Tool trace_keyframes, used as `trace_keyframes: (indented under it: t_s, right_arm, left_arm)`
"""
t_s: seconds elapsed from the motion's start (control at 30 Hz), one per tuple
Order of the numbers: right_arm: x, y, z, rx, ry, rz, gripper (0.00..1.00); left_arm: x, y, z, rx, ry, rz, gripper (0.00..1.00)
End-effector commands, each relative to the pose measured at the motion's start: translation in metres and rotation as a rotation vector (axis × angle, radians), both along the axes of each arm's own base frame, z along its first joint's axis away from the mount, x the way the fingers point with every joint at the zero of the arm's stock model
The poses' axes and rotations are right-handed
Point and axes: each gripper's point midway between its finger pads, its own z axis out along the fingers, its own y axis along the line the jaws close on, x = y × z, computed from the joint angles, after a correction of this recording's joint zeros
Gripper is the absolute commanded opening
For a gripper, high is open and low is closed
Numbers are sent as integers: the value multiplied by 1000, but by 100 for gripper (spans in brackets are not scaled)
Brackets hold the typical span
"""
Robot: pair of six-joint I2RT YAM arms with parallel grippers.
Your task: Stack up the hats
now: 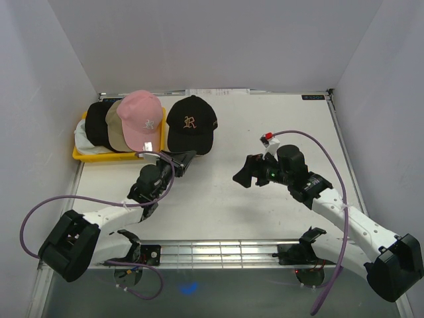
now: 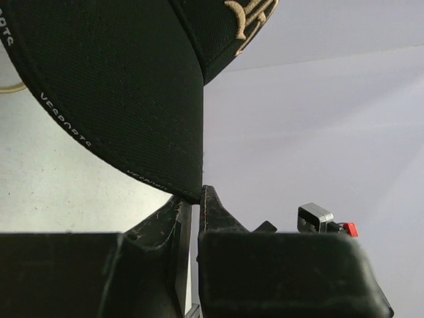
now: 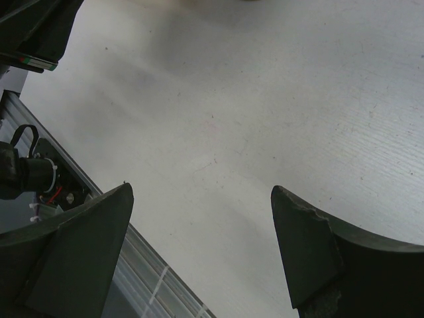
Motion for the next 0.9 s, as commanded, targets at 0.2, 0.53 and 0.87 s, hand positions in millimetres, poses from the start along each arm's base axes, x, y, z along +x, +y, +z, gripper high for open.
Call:
trace_keyframes:
  t_s: [0.2, 0.53, 0.87]
  right_arm:
    - [4, 3, 2, 27, -19, -4, 90]
    - [4, 3, 0, 25, -12, -6, 90]
    - [3, 3, 0, 26, -13, -4, 90]
  left_arm:
    - [-3, 4, -10, -31, 35, 27, 0]
    - [-6, 2, -33, -56, 122, 18, 4]
    - [-8, -1, -40, -53, 154, 6, 18]
